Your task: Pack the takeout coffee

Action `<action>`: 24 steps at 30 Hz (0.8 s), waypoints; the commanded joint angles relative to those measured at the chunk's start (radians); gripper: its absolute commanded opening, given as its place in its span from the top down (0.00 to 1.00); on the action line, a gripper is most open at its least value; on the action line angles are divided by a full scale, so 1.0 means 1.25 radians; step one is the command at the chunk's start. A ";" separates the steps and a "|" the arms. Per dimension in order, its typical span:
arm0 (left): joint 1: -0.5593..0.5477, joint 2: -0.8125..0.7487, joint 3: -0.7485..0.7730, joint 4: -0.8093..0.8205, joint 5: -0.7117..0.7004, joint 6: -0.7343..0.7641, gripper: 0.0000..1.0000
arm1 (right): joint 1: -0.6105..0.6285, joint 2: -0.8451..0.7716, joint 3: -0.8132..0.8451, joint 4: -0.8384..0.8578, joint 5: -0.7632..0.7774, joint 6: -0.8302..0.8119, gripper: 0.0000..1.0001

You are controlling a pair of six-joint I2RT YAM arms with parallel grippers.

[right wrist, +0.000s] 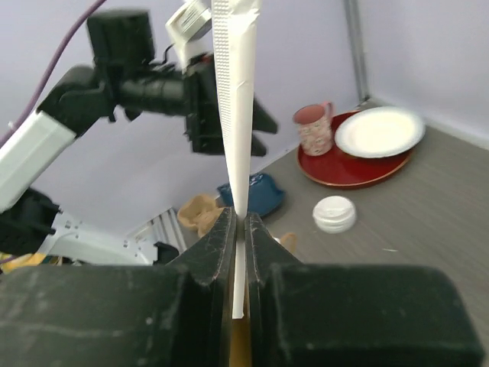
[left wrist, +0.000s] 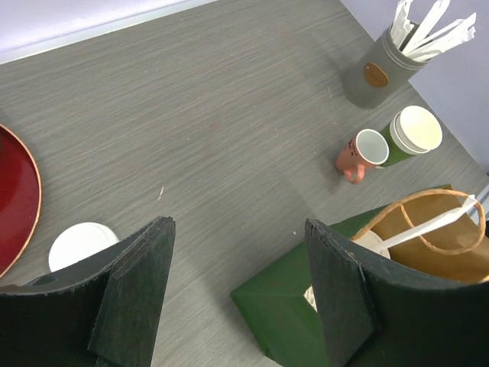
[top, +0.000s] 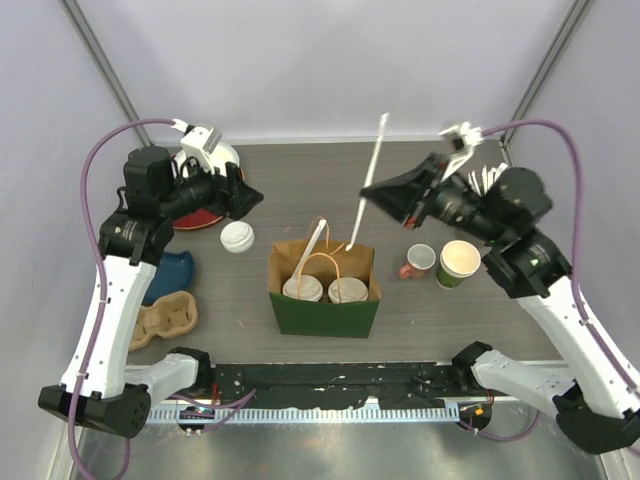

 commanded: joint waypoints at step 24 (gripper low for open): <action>0.009 0.022 0.024 -0.006 0.046 0.030 0.27 | 0.343 -0.113 -0.367 0.175 0.465 -0.119 0.99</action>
